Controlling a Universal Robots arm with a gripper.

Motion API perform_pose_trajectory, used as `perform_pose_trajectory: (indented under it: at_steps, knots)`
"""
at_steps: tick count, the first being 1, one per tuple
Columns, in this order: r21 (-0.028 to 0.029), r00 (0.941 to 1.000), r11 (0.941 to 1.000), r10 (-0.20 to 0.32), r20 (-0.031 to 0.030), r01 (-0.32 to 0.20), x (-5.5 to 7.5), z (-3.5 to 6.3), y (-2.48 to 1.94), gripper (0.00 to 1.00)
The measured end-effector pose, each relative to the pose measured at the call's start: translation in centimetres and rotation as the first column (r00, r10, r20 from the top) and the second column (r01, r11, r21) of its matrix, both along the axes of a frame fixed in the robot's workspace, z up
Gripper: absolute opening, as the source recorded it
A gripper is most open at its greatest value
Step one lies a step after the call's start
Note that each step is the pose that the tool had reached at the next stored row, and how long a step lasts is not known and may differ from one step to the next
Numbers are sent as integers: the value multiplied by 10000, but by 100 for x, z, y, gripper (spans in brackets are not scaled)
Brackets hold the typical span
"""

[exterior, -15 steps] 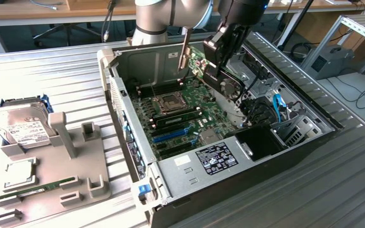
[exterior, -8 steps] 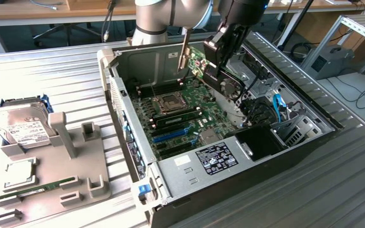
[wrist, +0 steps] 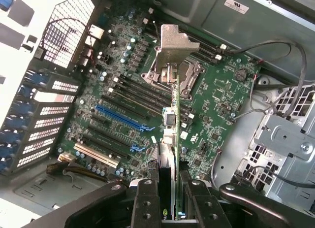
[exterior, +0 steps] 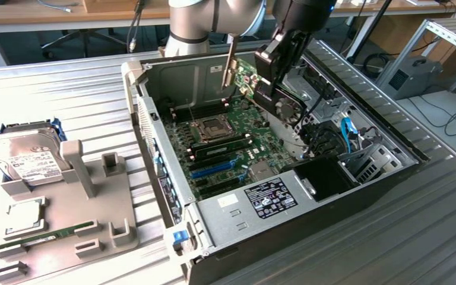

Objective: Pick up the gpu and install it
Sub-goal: 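Insert the gpu into the slot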

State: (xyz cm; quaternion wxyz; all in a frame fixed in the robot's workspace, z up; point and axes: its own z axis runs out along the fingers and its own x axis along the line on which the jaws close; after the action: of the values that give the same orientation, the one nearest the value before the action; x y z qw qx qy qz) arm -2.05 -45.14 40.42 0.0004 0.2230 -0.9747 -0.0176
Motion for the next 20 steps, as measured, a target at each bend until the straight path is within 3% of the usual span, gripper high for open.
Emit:
perform_pose_trajectory:
  at_steps: [20]
  knots:
    - [0,9995,9995,300,0,-300,0,-2,0,26]
